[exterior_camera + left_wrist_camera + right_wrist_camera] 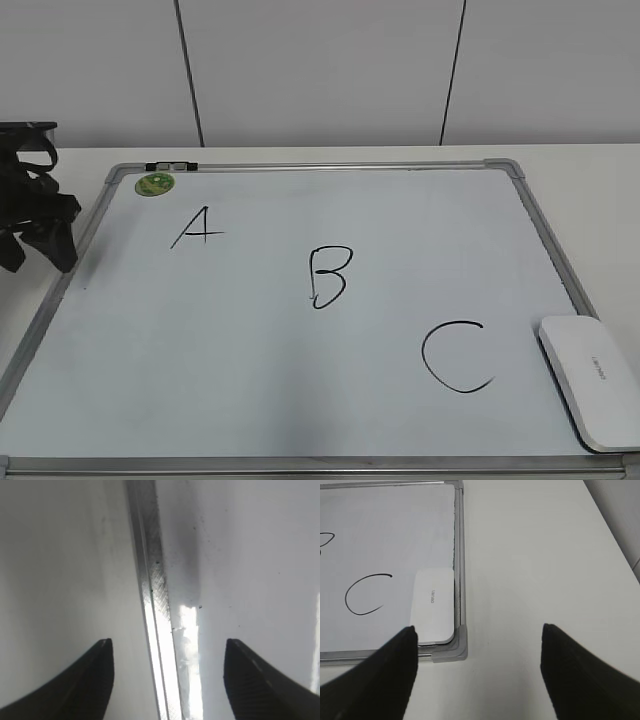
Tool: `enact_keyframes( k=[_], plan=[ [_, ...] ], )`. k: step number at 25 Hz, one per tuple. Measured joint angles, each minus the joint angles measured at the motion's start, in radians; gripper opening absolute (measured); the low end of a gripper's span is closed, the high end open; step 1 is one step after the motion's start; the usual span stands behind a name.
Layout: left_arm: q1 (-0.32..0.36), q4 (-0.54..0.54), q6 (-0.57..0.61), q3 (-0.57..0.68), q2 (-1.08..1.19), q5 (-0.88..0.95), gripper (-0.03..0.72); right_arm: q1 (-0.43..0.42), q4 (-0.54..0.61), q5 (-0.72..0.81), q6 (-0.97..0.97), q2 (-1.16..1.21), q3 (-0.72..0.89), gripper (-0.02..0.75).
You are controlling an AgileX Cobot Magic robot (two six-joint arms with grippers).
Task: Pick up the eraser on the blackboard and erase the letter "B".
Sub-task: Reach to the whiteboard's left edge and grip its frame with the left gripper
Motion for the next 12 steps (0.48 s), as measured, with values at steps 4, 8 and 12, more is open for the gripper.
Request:
enact_keyframes(
  k=[4,8,12],
  plan=[
    [0.000,-0.002,0.000,0.000,0.000,-0.002,0.494,0.000,0.000,0.000,0.000,0.000,0.000,0.586],
    [0.000,-0.004,0.000,0.000,0.000,-0.002,0.494,0.000,-0.004,0.000,0.000,0.000,0.000,0.586],
    [0.002,-0.004,0.000,0.000,0.000,-0.002,0.491,0.000,-0.027,0.000,0.000,0.000,0.000,0.586]
  ],
)
